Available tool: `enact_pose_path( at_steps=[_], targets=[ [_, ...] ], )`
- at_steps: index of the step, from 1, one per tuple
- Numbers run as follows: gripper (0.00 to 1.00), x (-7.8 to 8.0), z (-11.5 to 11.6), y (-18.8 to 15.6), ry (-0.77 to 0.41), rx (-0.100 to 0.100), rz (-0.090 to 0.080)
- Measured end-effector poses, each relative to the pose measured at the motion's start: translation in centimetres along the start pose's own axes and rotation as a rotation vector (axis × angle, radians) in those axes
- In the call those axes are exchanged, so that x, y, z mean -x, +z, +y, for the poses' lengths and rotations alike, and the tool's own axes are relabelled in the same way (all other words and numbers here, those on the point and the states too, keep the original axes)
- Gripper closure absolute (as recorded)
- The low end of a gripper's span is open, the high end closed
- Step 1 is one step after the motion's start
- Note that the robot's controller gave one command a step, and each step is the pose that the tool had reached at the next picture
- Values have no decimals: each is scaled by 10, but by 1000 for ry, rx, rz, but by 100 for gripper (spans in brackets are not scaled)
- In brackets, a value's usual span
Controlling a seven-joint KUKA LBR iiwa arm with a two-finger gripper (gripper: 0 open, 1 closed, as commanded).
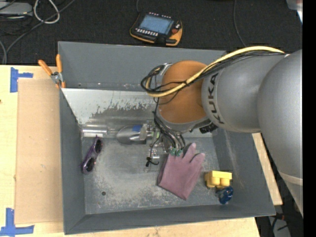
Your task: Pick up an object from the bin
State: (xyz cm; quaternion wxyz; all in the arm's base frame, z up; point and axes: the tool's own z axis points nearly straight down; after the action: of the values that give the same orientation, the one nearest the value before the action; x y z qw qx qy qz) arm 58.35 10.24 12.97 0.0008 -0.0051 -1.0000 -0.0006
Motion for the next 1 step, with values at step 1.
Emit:
enact_pose_path(
  at_steps=[1],
  targets=[
    [0,0,0,0,0,0,0]
  ],
)
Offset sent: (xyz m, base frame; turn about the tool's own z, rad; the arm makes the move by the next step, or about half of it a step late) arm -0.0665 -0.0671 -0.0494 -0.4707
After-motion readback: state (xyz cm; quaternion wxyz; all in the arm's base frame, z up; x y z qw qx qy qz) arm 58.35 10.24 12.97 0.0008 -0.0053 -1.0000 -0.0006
